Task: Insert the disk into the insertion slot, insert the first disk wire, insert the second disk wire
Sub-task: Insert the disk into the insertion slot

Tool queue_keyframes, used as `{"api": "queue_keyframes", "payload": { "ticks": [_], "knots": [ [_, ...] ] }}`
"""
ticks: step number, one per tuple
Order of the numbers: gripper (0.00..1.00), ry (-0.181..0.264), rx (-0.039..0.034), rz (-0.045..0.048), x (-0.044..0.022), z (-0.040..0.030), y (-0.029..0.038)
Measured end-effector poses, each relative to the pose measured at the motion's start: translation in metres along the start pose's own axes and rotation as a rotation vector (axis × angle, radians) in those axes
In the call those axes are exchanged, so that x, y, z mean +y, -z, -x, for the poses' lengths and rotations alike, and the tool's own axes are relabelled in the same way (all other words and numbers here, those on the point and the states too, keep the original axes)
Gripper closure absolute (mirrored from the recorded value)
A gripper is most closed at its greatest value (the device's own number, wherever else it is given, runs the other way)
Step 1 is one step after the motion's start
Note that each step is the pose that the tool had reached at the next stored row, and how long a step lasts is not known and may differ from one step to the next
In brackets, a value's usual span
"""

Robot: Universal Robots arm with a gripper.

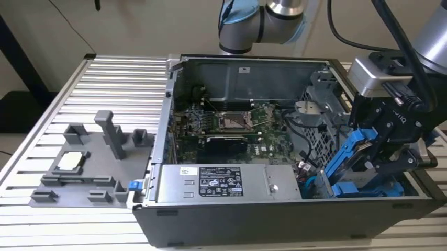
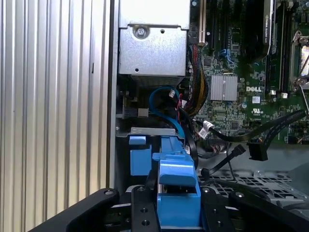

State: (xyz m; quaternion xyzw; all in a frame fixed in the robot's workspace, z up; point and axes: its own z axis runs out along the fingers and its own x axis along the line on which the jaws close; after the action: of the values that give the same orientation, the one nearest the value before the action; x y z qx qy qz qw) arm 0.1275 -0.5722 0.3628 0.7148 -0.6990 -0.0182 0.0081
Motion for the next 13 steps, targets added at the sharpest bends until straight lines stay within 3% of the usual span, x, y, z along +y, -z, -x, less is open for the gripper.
{"api": "queue_keyframes", "payload": {
  "ticks": [3,5,8,9,13],
  "knots": [
    [0.66,0.000,-0.0006,-0.0001,-0.0001,0.0001,-0.0003],
    [0.54,0.000,-0.0001,0.0000,-0.0001,0.0000,-0.0001],
    [0.48,0.000,0.0000,0.0000,0.0000,0.0000,-0.0001],
    [0.42,0.000,-0.0001,0.0000,0.0000,0.0000,-0.0001],
    [0.42,0.000,0.0003,0.0000,0.0001,0.0000,0.0017]
  ]
}}
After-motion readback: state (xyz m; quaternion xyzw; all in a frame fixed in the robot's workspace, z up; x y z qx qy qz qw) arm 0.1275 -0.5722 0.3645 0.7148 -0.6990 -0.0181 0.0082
